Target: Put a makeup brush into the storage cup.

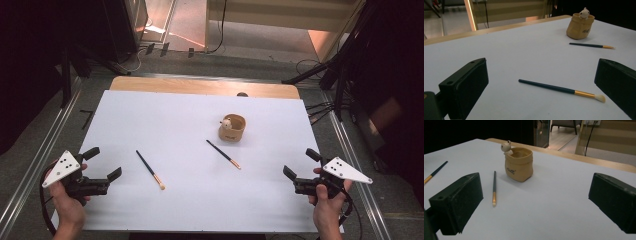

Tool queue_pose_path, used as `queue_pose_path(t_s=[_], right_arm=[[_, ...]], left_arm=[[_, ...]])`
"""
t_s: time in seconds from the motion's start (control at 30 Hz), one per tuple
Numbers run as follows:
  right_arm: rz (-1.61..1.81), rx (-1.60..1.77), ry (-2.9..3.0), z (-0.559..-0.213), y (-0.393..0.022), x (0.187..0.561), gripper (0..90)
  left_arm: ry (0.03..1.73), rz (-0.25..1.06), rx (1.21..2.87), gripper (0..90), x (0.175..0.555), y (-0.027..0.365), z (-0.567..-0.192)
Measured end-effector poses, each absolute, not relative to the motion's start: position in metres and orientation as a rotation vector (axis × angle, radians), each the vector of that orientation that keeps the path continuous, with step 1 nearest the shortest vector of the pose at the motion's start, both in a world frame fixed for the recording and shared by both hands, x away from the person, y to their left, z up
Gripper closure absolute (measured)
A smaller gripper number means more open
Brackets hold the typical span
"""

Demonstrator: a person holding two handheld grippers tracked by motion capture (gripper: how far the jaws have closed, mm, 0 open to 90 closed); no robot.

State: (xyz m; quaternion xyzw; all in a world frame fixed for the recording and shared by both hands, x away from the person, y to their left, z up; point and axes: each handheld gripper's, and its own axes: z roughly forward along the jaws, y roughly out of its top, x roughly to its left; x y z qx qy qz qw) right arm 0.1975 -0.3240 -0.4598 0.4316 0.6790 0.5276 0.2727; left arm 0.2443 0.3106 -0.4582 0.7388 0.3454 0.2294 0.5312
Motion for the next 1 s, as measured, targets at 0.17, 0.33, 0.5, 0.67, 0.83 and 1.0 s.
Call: queue_pose_path(t_s=[0.17, 0.33, 0.5, 0.67, 0.83, 1.0], right_arm=[[1.431, 1.158, 1.847, -0.454, -0.315, 0.205, 0.0], [1.45, 1.149, 1.874, -0.448, -0.301, 0.217, 0.0], [1.446, 1.14, 1.892, -0.445, -0.292, 0.223, 0.0], [1.436, 1.126, 1.919, -0.442, -0.283, 0.231, 0.0], [1.431, 1.122, 1.953, -0.439, -0.273, 0.239, 0.0], [1.417, 1.124, 1.979, -0.437, -0.263, 0.249, 0.0]], left_arm=[[0.822, 0.555, 1.763, 0.0, 0.242, 0.311, -0.457], [0.826, 0.546, 1.764, 0.0, 0.243, 0.313, -0.459], [0.831, 0.537, 1.757, 0.0, 0.244, 0.313, -0.46], [0.822, 0.538, 1.769, 0.0, 0.242, 0.312, -0.46], [0.822, 0.538, 1.775, 0.0, 0.242, 0.311, -0.46], [0.821, 0.543, 1.779, 0.0, 0.241, 0.311, -0.46]])
